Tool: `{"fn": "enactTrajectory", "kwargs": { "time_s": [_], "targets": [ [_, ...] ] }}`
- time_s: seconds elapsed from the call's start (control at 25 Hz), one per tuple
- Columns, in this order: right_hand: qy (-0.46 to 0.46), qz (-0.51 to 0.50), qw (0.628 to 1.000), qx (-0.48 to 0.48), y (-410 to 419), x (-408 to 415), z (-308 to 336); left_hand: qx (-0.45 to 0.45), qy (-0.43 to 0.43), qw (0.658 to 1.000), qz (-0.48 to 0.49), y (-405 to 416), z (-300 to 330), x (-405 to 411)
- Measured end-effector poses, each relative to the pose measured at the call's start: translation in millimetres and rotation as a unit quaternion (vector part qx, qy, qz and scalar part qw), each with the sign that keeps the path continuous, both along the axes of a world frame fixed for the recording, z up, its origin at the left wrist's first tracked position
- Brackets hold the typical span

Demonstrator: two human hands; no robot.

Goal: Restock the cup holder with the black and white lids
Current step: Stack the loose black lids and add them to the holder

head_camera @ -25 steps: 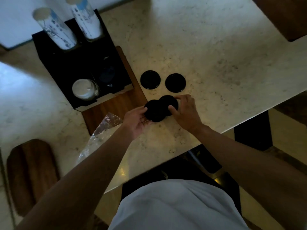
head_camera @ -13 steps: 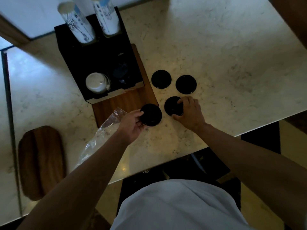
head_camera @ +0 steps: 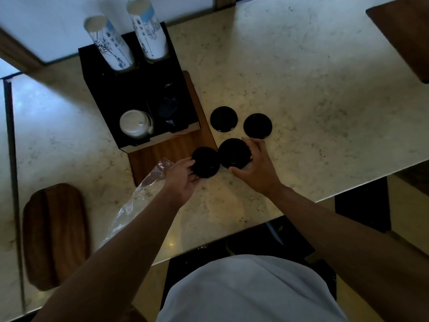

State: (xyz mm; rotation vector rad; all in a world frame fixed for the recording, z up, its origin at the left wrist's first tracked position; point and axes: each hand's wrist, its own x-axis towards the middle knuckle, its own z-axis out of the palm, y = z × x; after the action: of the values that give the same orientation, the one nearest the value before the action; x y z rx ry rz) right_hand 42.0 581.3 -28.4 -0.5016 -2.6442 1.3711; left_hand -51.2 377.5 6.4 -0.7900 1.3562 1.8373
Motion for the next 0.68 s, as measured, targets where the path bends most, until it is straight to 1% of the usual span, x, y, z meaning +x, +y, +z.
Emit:
{"fn": "enactTrajectory", "kwargs": {
  "time_s": [0.24, 0.52, 0.68],
  "targets": [
    [0.032, 0.032, 0.998, -0.055, -10.1, -4.1, 4.1, 0.029, -0.002, 0.999, -0.017, 1.6, 7.3, -3.0],
    [0.006, 0.074, 0.994, -0.079, -22.5, -15.7, 1.2, 0.065, -0.022, 0.997, -0.032, 9.9, 8.3, -2.1],
    [-0.029, 0.063, 0.991, -0.112, -24.0, -21.2, -0.2, 0.083, -0.023, 0.996, -0.025, 10.6, 7.0, -3.7]
  ]
}}
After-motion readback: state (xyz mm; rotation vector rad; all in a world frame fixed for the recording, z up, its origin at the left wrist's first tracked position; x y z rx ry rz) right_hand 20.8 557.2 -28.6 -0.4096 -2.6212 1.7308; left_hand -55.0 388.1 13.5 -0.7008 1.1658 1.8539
